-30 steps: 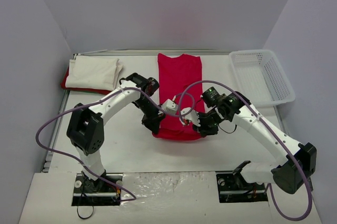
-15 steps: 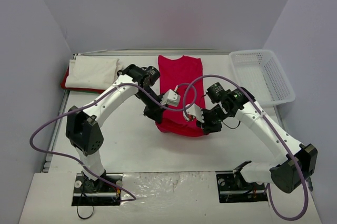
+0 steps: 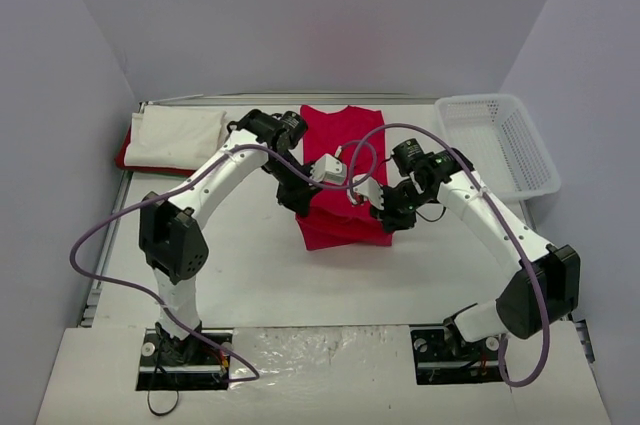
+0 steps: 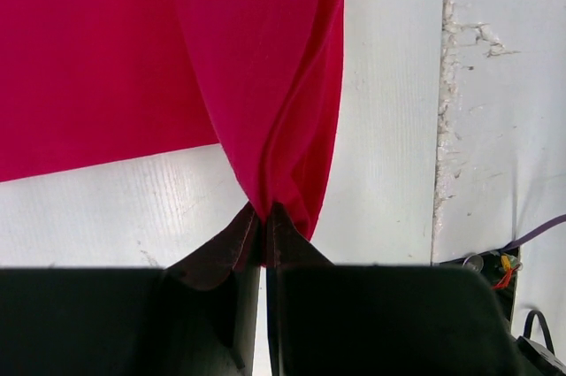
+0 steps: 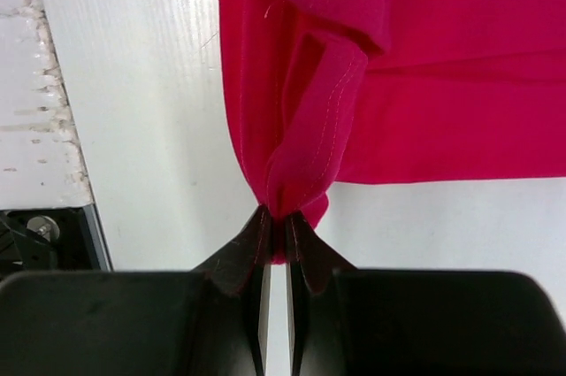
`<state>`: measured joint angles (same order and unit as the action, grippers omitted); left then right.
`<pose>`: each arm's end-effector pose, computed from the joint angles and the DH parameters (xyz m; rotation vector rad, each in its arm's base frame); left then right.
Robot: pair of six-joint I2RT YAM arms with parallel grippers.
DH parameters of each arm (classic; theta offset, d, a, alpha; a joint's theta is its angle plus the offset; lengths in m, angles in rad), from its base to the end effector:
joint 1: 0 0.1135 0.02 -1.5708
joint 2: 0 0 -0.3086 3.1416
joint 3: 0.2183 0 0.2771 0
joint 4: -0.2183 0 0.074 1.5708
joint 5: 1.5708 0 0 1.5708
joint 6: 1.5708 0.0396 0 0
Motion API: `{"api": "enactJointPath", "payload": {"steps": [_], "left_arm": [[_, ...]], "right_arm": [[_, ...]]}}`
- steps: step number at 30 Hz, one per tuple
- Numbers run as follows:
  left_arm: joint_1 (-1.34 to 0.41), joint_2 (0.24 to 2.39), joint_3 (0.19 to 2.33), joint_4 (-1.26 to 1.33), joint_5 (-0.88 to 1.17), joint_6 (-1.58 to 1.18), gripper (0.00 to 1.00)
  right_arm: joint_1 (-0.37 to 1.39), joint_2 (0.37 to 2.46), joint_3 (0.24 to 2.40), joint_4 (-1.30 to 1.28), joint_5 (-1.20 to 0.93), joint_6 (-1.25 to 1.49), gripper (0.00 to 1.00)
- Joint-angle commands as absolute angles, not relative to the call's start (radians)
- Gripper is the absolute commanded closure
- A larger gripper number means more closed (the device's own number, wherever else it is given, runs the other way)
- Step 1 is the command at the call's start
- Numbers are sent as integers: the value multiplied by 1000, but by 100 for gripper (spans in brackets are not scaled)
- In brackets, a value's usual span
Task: Fold and stack the t-shirts
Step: Fold the folded rectangular tshirt in 1/3 of the way
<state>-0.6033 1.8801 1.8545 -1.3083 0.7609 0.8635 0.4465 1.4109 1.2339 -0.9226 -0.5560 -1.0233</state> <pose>0.3221 -0.2551 0.3607 1.8599 1.8765 -1.0058 0.2585 0.1469 0.3337 -1.7984 1.7351 0.5119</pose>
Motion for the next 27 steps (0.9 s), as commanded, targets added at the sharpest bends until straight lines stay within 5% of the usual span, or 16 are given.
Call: {"api": "enactJointPath", "payload": {"steps": [1,27], "left_arm": [[-607,1881,1925,-1557,724,856,98],[-580,2094,2163,-1534,627,822,98]], "right_arm": [[426,1443,1285,-910,-534,-1005,100],[273,1670,1456,-822,-526,-1083,100]]}}
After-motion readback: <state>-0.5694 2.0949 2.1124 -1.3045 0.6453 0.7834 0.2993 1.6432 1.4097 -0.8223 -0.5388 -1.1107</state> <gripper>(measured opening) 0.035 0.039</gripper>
